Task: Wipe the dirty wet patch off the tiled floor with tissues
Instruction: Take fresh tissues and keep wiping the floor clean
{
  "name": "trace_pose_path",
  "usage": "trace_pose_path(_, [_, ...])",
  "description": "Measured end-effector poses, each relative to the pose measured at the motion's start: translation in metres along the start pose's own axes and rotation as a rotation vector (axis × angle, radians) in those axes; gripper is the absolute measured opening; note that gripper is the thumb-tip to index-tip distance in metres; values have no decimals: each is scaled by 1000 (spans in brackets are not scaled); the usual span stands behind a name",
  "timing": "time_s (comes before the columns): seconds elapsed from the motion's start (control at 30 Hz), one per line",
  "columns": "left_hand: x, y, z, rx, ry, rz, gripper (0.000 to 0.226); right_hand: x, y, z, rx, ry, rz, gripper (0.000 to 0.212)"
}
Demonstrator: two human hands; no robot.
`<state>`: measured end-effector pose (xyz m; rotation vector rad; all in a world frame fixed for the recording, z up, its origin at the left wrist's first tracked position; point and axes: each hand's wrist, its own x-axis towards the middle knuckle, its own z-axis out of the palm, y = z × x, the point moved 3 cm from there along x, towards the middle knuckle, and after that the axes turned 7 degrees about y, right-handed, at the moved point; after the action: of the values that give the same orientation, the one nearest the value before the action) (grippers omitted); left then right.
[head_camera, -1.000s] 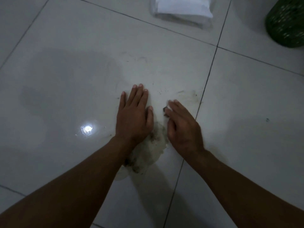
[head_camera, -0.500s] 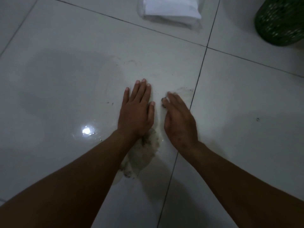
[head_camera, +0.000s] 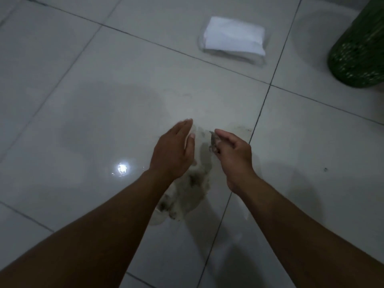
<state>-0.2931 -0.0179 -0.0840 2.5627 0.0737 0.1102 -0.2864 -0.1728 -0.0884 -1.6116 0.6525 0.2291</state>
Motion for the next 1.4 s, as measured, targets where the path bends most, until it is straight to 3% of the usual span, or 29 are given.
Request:
trace_pose_path(0.17, [11, 18, -33, -41, 50, -80, 46, -6, -29, 5, 293, -90, 233, 30])
trace_pose_path(0.43, [34, 65, -78, 52, 62, -87, 44, -23, -90, -5, 395, -110, 248, 29])
trace_pose_path(0.8, [114, 128, -74, -2, 54, 151, 45, 14, -160, -39, 240, 126, -85, 24])
trace_pose_path(1.03, [173, 195, -80, -31, 6, 462, 45, 32, -217, -97, -193, 371, -495, 24])
trace_pose_path(1.13, [195, 237, -80, -61, -6, 562, 52, 31, -250, -128, -340, 504, -568, 26])
trace_pose_path(1.4, [256, 344, -44, -63, 36, 694, 48, 95, -312, -207, -429, 764, -687, 29])
